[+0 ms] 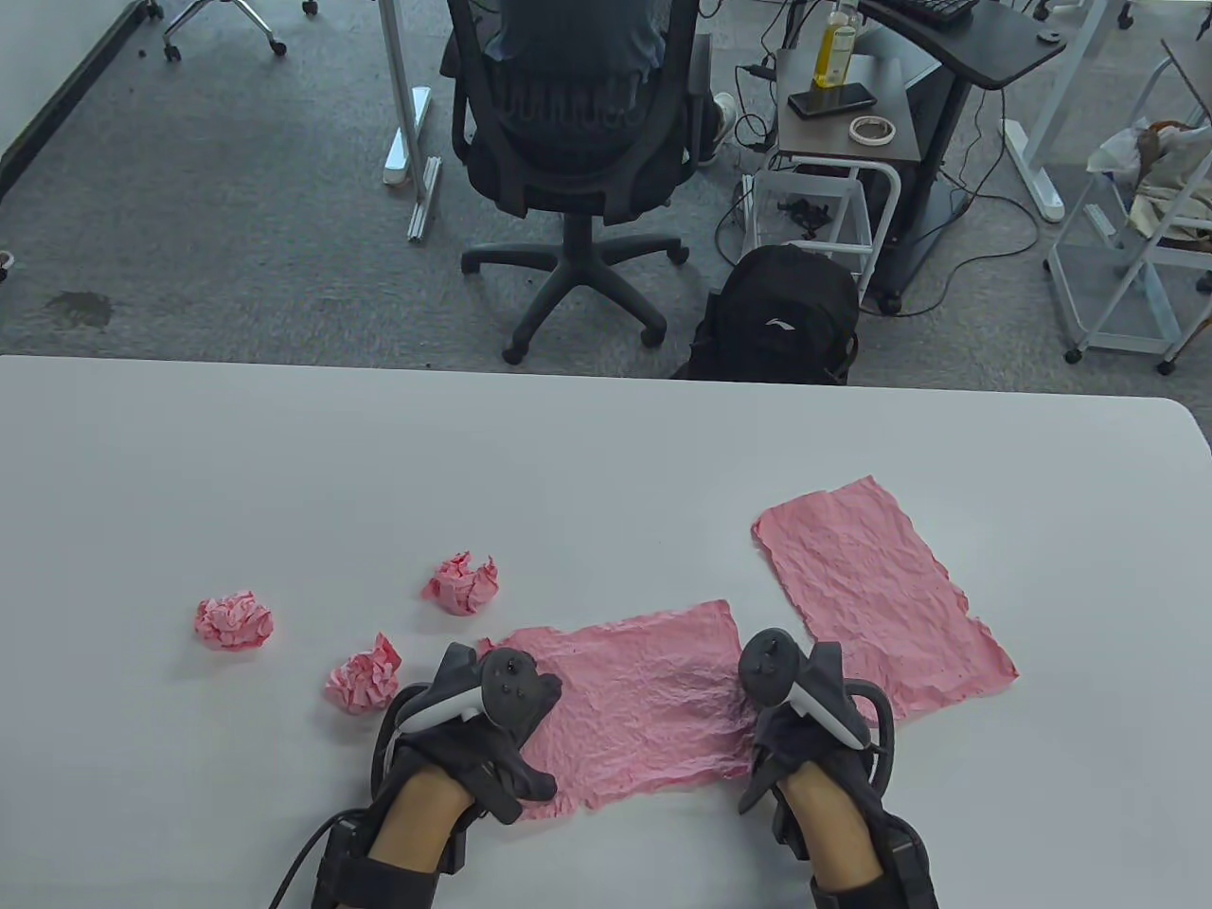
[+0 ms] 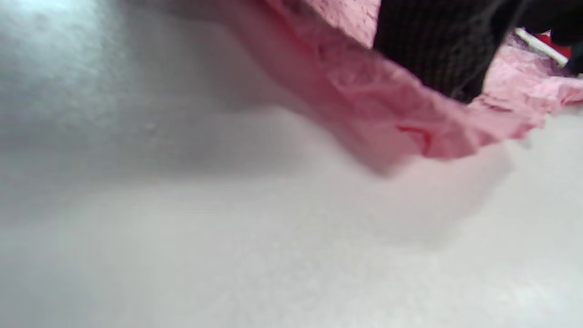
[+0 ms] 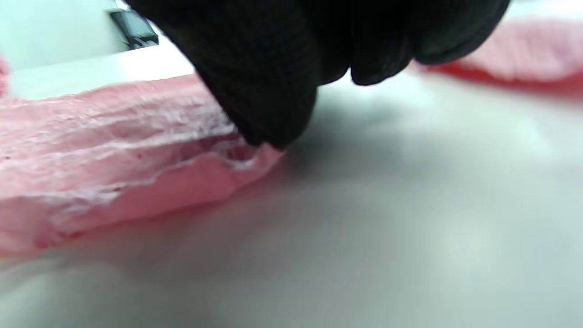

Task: Flatten crumpled papers and stack

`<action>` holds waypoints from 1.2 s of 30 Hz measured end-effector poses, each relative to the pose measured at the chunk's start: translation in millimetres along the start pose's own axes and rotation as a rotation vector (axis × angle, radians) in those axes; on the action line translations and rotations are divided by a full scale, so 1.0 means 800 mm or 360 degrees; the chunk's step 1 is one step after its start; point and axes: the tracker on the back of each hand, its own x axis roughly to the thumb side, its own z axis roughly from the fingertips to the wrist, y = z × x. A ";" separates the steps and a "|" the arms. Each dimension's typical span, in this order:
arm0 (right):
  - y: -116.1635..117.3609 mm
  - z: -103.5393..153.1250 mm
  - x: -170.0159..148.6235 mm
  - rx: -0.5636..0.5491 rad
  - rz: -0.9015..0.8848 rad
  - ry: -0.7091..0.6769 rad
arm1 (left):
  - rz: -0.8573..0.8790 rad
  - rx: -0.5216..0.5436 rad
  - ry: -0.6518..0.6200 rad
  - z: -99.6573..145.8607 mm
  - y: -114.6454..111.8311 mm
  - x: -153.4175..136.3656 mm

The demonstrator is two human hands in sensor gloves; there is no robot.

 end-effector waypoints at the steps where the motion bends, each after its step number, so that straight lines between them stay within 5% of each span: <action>1: -0.007 0.007 0.014 -0.0095 -0.0034 -0.0104 | -0.0008 -0.0003 -0.0003 -0.001 -0.001 0.001; 4: -0.005 0.027 0.075 -0.0249 -0.0119 -0.0551 | -0.0026 0.0039 -0.0042 -0.004 -0.001 0.006; 8: 0.029 0.030 0.136 -0.0046 0.0078 -0.0810 | -0.0042 0.0061 -0.0064 -0.005 -0.002 0.006; 11: 0.037 0.019 0.120 0.0195 0.0075 -0.0612 | -0.0023 0.0048 -0.0064 -0.005 -0.001 0.005; 13: 0.035 0.011 0.088 0.0098 -0.0097 -0.0390 | -0.0009 0.0049 -0.0073 -0.004 -0.002 0.003; 19: 0.022 -0.003 -0.002 0.0300 -0.0335 0.0026 | 0.0004 0.0014 -0.0029 0.000 -0.002 0.000; 24: 0.017 0.001 -0.007 0.0338 -0.0111 0.0201 | 0.0006 0.0015 -0.0028 0.000 -0.002 0.001; 26: 0.009 0.008 0.005 0.0218 -0.0052 0.0158 | 0.0014 0.0015 -0.0035 -0.001 -0.002 0.002; 30: -0.010 0.026 0.064 -0.0171 -0.0135 -0.0353 | 0.0012 -0.0001 -0.0135 -0.008 -0.004 0.009; 33: 0.011 0.022 0.109 -0.0041 -0.0088 -0.0578 | -0.0006 -0.0006 -0.0174 -0.010 -0.005 0.015; 36: 0.033 0.006 0.122 0.0181 -0.0017 -0.0540 | -0.0004 -0.0023 -0.0177 -0.010 -0.005 0.016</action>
